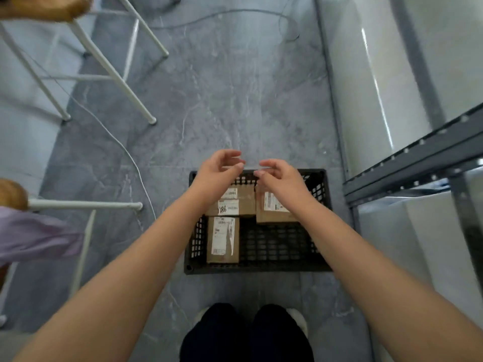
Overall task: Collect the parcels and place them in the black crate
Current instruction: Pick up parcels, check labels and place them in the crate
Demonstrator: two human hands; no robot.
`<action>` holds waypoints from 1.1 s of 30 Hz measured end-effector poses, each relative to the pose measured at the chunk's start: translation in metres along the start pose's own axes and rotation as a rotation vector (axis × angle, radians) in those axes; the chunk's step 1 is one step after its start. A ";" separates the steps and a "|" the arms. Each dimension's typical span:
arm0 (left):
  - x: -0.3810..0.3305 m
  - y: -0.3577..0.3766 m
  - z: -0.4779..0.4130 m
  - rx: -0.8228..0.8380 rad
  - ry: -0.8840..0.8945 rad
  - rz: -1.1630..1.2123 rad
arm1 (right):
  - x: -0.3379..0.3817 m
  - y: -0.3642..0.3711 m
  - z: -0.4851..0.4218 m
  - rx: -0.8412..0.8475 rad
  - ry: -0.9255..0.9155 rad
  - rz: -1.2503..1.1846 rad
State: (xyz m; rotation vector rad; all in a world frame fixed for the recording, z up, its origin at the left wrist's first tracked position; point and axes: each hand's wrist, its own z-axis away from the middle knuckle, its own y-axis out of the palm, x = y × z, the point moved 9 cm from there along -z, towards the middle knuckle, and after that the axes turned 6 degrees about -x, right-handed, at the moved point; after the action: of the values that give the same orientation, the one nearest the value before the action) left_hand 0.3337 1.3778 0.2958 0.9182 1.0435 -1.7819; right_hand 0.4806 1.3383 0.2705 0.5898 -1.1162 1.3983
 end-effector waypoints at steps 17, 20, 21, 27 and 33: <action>-0.527 -0.064 0.234 0.122 0.614 0.203 | 0.458 -0.284 0.301 -0.362 -0.507 -0.081; -0.557 -0.062 0.258 0.137 0.660 0.181 | 0.479 -0.299 0.324 -0.401 -0.572 -0.125; -0.562 -0.058 0.266 0.152 0.677 0.160 | 0.483 -0.301 0.329 -0.411 -0.593 -0.139; -0.586 -0.050 0.299 0.184 0.765 0.098 | 0.512 -0.306 0.348 -0.372 -0.699 -0.165; -0.601 -0.062 0.300 0.185 0.828 0.144 | 0.526 -0.315 0.352 -0.404 -0.734 -0.156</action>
State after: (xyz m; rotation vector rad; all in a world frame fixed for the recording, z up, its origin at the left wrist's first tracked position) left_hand 0.4468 1.3042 0.9561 1.8850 1.2640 -1.3930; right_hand 0.5930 1.2269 0.9595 0.8986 -1.8315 0.7828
